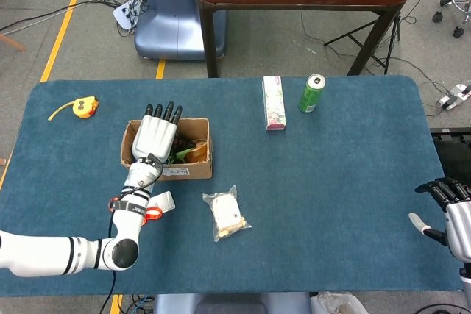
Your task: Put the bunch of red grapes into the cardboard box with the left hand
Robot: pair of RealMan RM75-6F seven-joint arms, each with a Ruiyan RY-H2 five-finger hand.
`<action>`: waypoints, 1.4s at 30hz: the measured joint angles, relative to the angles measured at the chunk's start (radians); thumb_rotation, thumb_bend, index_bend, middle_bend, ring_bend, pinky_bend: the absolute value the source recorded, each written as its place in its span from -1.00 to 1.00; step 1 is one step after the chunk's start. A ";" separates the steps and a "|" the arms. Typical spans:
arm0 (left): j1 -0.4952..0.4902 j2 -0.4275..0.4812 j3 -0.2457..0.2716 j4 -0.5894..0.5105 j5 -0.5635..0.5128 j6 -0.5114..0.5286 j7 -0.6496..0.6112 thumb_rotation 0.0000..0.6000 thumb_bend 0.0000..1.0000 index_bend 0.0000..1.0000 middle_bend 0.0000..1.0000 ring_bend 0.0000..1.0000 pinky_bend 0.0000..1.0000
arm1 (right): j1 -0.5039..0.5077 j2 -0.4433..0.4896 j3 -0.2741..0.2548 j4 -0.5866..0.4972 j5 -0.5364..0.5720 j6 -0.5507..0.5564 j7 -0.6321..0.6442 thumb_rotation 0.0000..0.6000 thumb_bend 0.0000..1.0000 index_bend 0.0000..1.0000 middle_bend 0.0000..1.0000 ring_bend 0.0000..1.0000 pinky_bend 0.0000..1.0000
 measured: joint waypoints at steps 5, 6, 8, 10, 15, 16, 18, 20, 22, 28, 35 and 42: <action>0.019 0.044 0.009 -0.109 0.015 0.042 -0.005 1.00 -0.59 -1.00 -0.90 -0.75 -0.69 | 0.001 -0.001 0.000 0.000 0.000 -0.001 -0.002 1.00 -0.69 -0.14 -0.14 -0.43 -0.17; 0.026 0.056 0.012 -0.133 0.022 0.047 -0.011 1.00 -0.59 -1.00 -0.90 -0.75 -0.69 | 0.001 -0.001 -0.001 0.000 0.000 -0.002 -0.004 1.00 -0.69 -0.14 -0.14 -0.43 -0.17; 0.045 0.087 0.022 -0.192 0.044 0.059 -0.029 1.00 -0.59 -1.00 -0.87 -0.75 -0.69 | 0.001 -0.002 -0.001 0.000 0.000 -0.003 -0.007 1.00 -0.69 -0.14 -0.14 -0.43 -0.17; 0.065 0.118 0.036 -0.243 0.074 0.070 -0.048 1.00 -0.59 -0.99 -0.85 -0.75 -0.67 | 0.001 -0.004 -0.001 0.000 0.001 -0.003 -0.011 1.00 -0.69 -0.14 -0.14 -0.43 -0.17; 0.142 0.203 0.097 -0.355 0.210 0.104 -0.118 1.00 -0.59 -0.92 -0.80 -0.73 -0.61 | 0.002 -0.008 0.002 0.000 0.007 -0.003 -0.019 1.00 -0.69 -0.14 -0.14 -0.43 -0.17; 0.159 0.218 0.112 -0.372 0.238 0.111 -0.132 1.00 -0.59 -0.91 -0.79 -0.73 -0.60 | 0.001 -0.008 0.003 0.000 0.008 -0.002 -0.020 1.00 -0.69 -0.14 -0.14 -0.43 -0.17; 0.203 0.253 0.153 -0.410 0.307 0.131 -0.159 1.00 -0.59 -0.89 -0.78 -0.72 -0.55 | 0.001 -0.009 0.004 0.000 0.012 -0.001 -0.023 1.00 -0.69 -0.14 -0.14 -0.43 -0.17; 0.253 0.282 0.201 -0.440 0.377 0.158 -0.177 1.00 -0.59 -0.89 -0.77 -0.72 -0.53 | 0.000 -0.009 0.007 0.000 0.016 0.001 -0.024 1.00 -0.69 -0.14 -0.14 -0.43 -0.17; 0.299 0.300 0.243 -0.459 0.436 0.184 -0.193 1.00 -0.59 -0.89 -0.77 -0.72 -0.52 | -0.002 -0.009 0.009 0.000 0.020 0.004 -0.026 1.00 -0.69 -0.14 -0.14 -0.43 -0.17; 0.474 0.332 0.353 -0.462 0.622 0.264 -0.322 1.00 -0.59 -0.77 -0.71 -0.71 -0.51 | -0.005 -0.010 0.013 0.000 0.030 0.008 -0.030 1.00 -0.69 -0.14 -0.14 -0.43 -0.17; 0.673 0.327 0.447 -0.304 0.821 0.347 -0.538 1.00 -0.59 -0.72 -0.64 -0.70 -0.51 | 0.000 -0.019 0.017 0.004 0.042 -0.004 -0.047 1.00 -0.69 -0.14 -0.14 -0.43 -0.17; 0.828 0.258 0.490 -0.133 0.941 0.405 -0.690 1.00 -0.59 -0.66 -0.59 -0.70 -0.51 | 0.006 -0.028 0.014 0.006 0.045 -0.019 -0.066 1.00 -0.69 -0.14 -0.14 -0.43 -0.17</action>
